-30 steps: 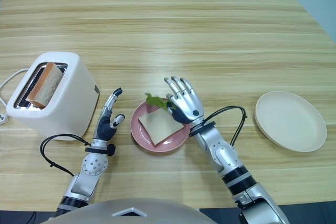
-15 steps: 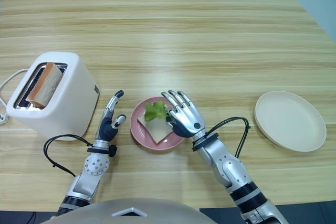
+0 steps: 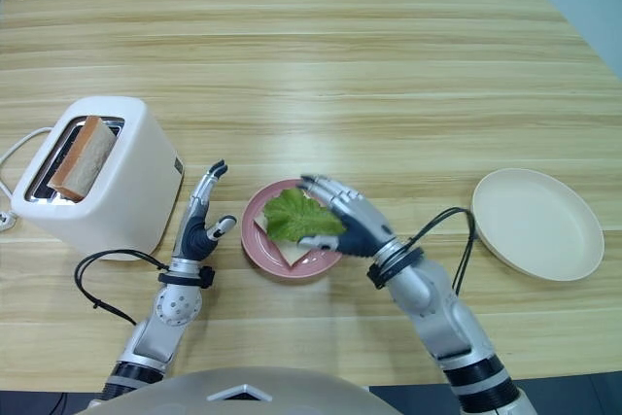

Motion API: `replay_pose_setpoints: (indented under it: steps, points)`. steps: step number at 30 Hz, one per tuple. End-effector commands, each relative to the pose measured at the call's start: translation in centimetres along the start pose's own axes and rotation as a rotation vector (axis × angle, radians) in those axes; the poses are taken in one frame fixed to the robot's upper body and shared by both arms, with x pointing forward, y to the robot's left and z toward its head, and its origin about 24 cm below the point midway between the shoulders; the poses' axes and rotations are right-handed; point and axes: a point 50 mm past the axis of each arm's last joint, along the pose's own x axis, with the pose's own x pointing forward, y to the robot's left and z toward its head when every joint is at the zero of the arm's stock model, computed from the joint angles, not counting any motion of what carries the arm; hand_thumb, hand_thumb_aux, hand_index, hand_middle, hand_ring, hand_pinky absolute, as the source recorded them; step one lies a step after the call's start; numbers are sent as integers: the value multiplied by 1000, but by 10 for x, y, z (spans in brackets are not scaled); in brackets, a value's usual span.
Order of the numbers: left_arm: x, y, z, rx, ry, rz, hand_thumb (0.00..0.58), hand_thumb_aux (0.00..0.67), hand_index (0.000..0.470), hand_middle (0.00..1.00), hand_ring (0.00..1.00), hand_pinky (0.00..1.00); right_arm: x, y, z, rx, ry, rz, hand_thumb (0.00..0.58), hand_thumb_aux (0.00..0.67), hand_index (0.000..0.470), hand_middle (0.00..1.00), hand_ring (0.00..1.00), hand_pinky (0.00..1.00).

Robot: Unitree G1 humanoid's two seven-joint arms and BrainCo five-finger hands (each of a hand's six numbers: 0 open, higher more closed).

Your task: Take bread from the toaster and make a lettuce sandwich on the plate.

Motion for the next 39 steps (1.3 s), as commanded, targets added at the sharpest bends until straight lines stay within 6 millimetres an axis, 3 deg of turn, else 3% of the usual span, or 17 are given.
replay_pose_setpoints:
  steps: [1, 4, 7, 11, 15, 18, 19, 20, 21, 22, 26, 29, 32, 36, 39]
  points:
    - [23, 86, 66, 371, -351, 244, 0, 0, 0, 0, 0, 0, -1, -42, -15, 182, 90, -330, 0, 0, 0, 0, 0, 0]
    - [29, 143, 60, 774, -248, 325, 0, 0, 0, 0, 0, 0, -4, -35, -23, 266, 131, -380, 0, 0, 0, 0, 0, 0]
    - [19, 179, 14, 967, 142, 276, 0, 0, 0, 0, 0, 0, -2, -23, -24, 358, 146, -373, 0, 0, 0, 0, 0, 0]
    - [-7, 178, -24, 997, 431, 93, 0, 0, 0, 0, 0, 0, -1, -18, -25, 391, 152, -368, 0, 0, 0, 0, 0, 0]
    - [-18, 171, -41, 957, 551, -2, 0, 0, 0, 0, 0, 0, -3, -18, -24, 388, 151, -358, 0, 0, 0, 0, 0, 0]
    - [-17, 164, -44, 916, 549, -33, 0, 0, 0, 0, 0, 0, -4, -18, -26, 387, 157, -355, 0, 0, 0, 0, 0, 0]
    - [-17, 163, -44, 903, 541, -34, 128, 79, 55, 0, 0, 0, -4, -18, -26, 387, 160, -353, 0, 0, 0, 0, 0, 0]
    - [-15, 163, -43, 909, 525, -20, 476, 386, 271, 114, 114, 114, -4, -17, -27, 387, 165, -351, 0, 0, 0, 0, 0, 0]
    - [-13, 163, -41, 901, 513, 5, 580, 670, 470, 922, 922, 922, -4, -17, -28, 387, 168, -348, 0, 0, 0, 0, 0, 0]
    - [-11, 164, -38, 897, 489, 38, 580, 670, 470, 1000, 1000, 1000, -5, -16, -28, 387, 171, -345, 0, 0, 0, 0, 0, 0]
    - [1, 167, -15, 925, 302, 197, 580, 670, 470, 1000, 1000, 1000, -6, -15, -30, 389, 182, -340, 0, 0, 0, 0, 0, 0]
    - [9, 168, 24, 1012, -21, 397, 580, 670, 470, 1000, 1000, 1000, -5, -13, -31, 375, 191, -335, 0, 0, 0, 0, 0, 0]
    - [11, 170, 47, 973, -209, 546, 580, 670, 470, 1000, 1000, 1000, -5, -10, -33, 375, 199, -330, 0, 0, 0, 0, 0, 0]
    - [9, 183, 75, 810, -373, 762, 580, 670, 470, 1000, 1000, 1000, -4, -5, -35, 386, 209, -320, 0, 0, 0, 0, 0, 0]
    - [15, 180, 88, 481, -445, 744, 580, 670, 470, 1000, 1000, 1000, -3, -3, -37, 401, 217, -326, 0, 0, 0, 0, 0, 0]
